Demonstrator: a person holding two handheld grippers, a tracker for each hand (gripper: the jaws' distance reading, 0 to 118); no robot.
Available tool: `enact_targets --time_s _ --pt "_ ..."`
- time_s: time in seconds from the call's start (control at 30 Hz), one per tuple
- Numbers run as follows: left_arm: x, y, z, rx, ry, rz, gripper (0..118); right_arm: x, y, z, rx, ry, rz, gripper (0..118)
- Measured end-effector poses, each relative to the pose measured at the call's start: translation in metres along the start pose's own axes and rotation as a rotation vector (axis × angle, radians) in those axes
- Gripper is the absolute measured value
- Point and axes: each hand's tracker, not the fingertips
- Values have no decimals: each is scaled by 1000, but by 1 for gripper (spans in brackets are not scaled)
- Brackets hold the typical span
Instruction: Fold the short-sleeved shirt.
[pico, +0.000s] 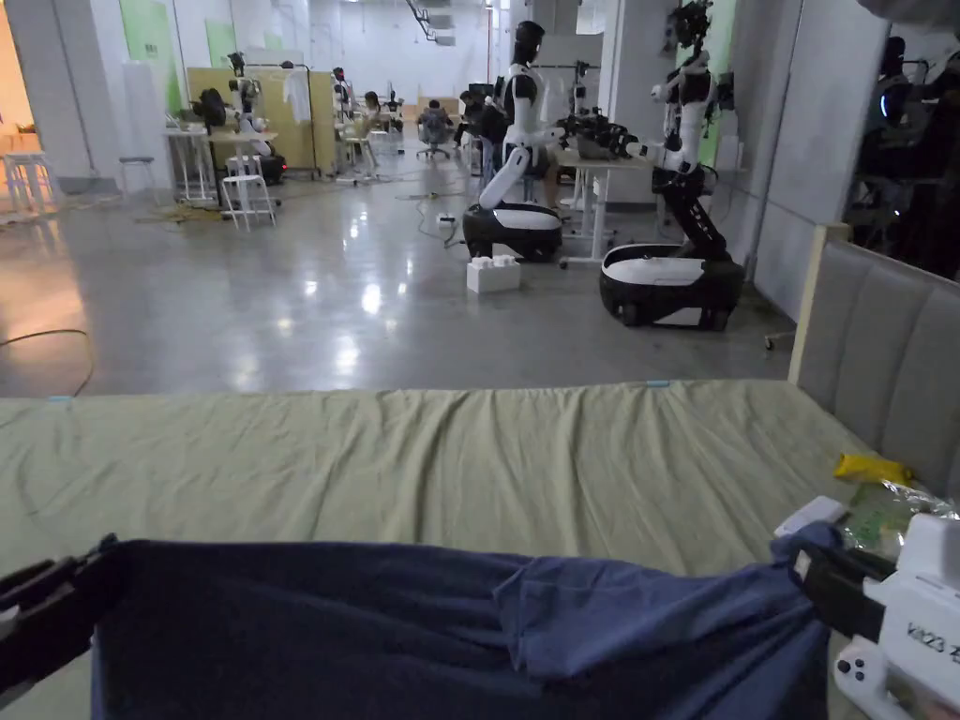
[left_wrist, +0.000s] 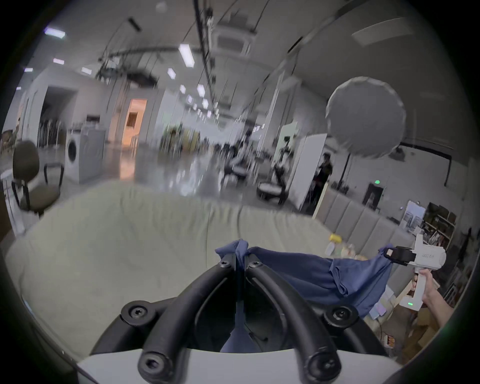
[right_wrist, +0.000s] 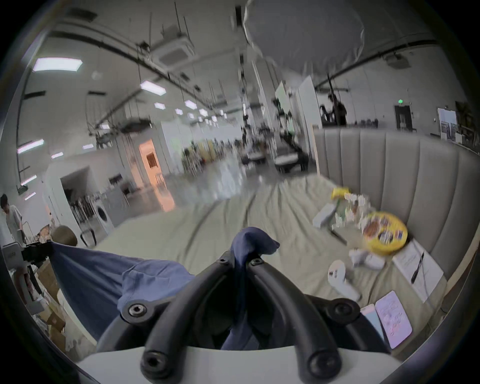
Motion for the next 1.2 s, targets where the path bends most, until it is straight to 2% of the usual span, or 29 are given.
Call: enact_targets --time_s 0.17,0.3,0.4,0.47,0.53,0.93,1.2 --pt "17 73 48 192 -6 -30 5 -21 76 38 194 33 39 6" --pt "30 118 70 273 8 -79 5 -42 133 60 294 45 54 6" --pt "35 145 78 326 50 -104 5 -55 177 70 373 40 116 6" --pt "36 159 82 358 64 -91 5 -59 193 71 349 24 80 6" --pt "32 168 84 383 56 -71 5 -61 204 70 368 16 87 6" --pt "34 178 53 381 102 -141 5 -70 205 35 343 -5 101 6" --pt "5 167 -33 249 159 -122 5 -72 187 -40 251 -30 109 6"
